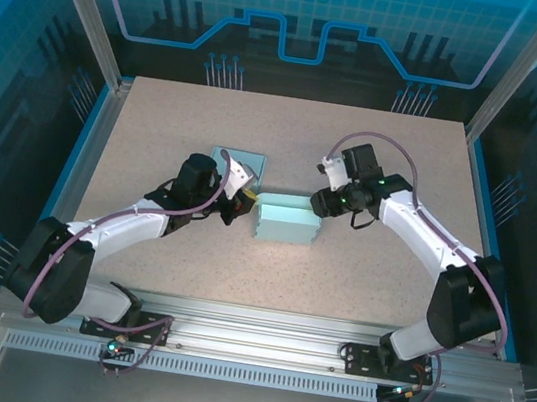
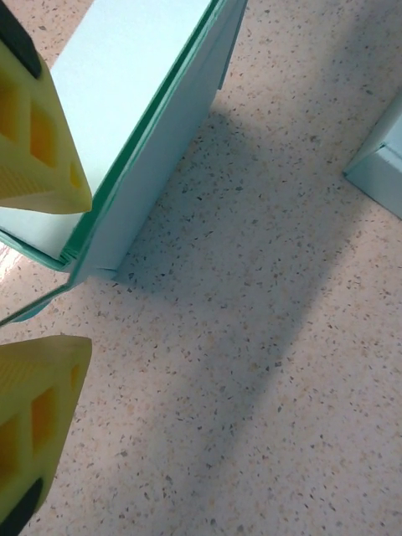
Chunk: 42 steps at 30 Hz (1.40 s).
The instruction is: Fold the paper box
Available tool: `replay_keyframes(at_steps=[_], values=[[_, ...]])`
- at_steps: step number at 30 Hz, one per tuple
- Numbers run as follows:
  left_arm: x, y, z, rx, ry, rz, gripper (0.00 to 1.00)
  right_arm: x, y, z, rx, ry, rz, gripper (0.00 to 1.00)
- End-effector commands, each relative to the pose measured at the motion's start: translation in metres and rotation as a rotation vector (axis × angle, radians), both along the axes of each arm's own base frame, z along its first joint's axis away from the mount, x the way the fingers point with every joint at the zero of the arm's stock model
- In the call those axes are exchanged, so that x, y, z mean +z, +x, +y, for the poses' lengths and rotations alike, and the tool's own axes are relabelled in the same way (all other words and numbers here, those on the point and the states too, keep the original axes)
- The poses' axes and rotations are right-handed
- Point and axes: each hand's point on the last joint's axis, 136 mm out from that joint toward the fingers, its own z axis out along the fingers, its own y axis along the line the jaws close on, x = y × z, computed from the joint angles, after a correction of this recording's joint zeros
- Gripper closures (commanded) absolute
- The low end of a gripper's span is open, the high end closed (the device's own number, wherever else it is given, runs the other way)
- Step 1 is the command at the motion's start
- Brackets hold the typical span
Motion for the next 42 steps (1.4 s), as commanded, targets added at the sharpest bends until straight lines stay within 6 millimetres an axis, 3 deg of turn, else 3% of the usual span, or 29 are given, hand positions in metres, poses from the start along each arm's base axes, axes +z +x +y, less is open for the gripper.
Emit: replay_keyframes(at_steps=[1,6,16,27,34,42], values=[[0.000,0.002,-0.002,-0.006,0.013,-0.020,1.00,0.008,0.006,0.002,0.007,0.028,-0.009,0.62],[0.001,0.006,0.000,0.032,0.013,-0.020,1.00,0.011,0.003,-0.001,-0.046,0.034,0.003,0.79],[0.006,0.008,-0.019,0.152,0.045,-0.058,1.00,0.015,-0.006,0.006,-0.172,-0.015,-0.042,0.95],[0.013,0.020,-0.048,0.356,-0.037,0.075,1.00,0.030,-0.009,0.016,-0.275,-0.034,-0.199,1.00],[0.011,0.013,-0.064,0.387,-0.036,0.023,1.00,0.033,-0.010,0.021,-0.353,0.053,-0.225,1.00],[0.013,0.003,-0.069,0.393,-0.082,-0.017,1.00,0.044,-0.007,0.033,-0.395,0.190,-0.231,0.92]])
